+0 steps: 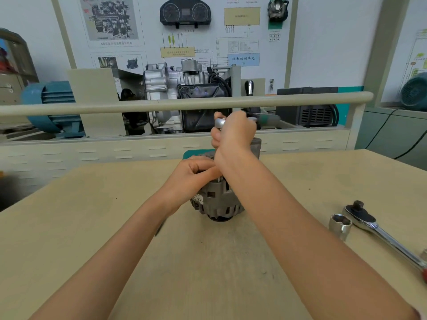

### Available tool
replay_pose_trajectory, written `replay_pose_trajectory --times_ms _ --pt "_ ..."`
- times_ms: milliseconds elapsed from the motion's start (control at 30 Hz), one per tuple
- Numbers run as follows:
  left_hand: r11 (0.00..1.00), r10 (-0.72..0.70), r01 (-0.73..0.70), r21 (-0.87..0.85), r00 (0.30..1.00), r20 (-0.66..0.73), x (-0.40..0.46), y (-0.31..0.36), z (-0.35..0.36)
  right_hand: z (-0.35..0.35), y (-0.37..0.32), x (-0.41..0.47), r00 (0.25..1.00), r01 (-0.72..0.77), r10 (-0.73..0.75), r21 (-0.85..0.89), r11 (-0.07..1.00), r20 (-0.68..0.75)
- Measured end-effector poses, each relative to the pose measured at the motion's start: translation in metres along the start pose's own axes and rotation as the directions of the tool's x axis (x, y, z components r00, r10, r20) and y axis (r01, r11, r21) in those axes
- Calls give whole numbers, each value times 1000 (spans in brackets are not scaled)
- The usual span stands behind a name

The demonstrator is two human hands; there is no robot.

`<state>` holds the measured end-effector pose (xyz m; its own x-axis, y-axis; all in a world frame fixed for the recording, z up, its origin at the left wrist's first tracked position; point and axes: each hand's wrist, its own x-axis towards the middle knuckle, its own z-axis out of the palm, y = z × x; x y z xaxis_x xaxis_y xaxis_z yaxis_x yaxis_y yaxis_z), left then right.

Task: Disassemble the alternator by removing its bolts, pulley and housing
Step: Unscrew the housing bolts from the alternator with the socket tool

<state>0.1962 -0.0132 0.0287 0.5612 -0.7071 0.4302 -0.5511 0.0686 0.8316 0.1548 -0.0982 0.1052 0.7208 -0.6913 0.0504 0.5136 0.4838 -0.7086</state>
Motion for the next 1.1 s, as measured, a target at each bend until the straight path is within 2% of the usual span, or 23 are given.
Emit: replay_pose_trajectory --times_ms 100,133,233,267,333,367,400,433,467,500,533,567,600,667,733,833,867,933,967,1000,1067,1100 --pt "999 -6 7 -47 1000 23 -1 1 -1 -3 -10 0 956 -170 208 -188 967 207" --pt "998 -15 17 -61 999 41 -1 2 -2 -4 -14 2 902 -241 307 -239 941 302" --pt "999 4 -1 -37 996 84 -2 2 -4 -9 -18 10 665 -428 521 -298 853 535" --pt "1000 7 -5 -26 996 86 -2 2 -4 -12 -19 11 616 -459 547 -307 834 567" --pt "999 26 -24 -28 996 80 -2 4 -4 -15 -22 11 588 -479 559 -305 823 585" --pt "999 30 -28 -29 997 76 -2 3 -3 -14 -22 9 615 -469 546 -293 833 569" --pt "999 33 -32 -26 997 73 -2 3 -3 -12 -19 5 683 -433 507 -268 861 526" --pt "999 39 -39 -14 997 65 -2 0 -4 -8 -15 0 787 -364 426 -221 905 446" --pt "1000 29 -28 -8 998 55 -2 0 -3 -5 -10 -4 899 -252 290 -153 956 329" --pt "1000 14 -14 -3 999 40 -1 -1 -3 -3 -4 -6 977 -102 114 -76 992 181" --pt "1000 5 -5 -8 999 32 -1 0 -3 0 1 -8 998 36 -36 -3 999 45" --pt "1000 10 -10 2 1000 18 -1 -1 -2 2 3 -8 994 108 -107 38 993 -24" --pt "1000 4 -3 -7 1000 12 0 -2 -1 2 3 -8 994 104 -103 43 994 -34" --pt "1000 -4 4 -22 1000 12 1 0 0 1 -2 -5 997 -28 33 -76 997 64" --pt "999 -12 13 -41 999 41 -1 3 -1 -1 -9 1 937 -186 240 -217 958 256" --pt "998 2 4 -61 996 85 -2 4 -3 -6 -15 10 675 -396 513 -326 858 530" --pt "998 13 -7 -60 996 91 -2 3 -4 -9 -16 12 604 -437 553 -342 832 574" --pt "998 50 -46 -41 995 91 -2 3 -4 -13 -19 12 541 -489 578 -331 807 611" --pt "998 59 -56 -39 995 85 -2 2 -4 -14 -20 10 554 -502 573 -306 809 604" --pt "997 58 -54 -51 995 76 -2 4 -3 -12 -19 9 615 -486 544 -269 832 571" --pt "998 48 -46 -33 997 54 -2 4 -2 -6 -12 2 845 -329 371 -172 928 386" --pt "999 41 -40 -15 998 41 -1 3 -2 -3 -6 -2 948 -178 202 -120 977 245"
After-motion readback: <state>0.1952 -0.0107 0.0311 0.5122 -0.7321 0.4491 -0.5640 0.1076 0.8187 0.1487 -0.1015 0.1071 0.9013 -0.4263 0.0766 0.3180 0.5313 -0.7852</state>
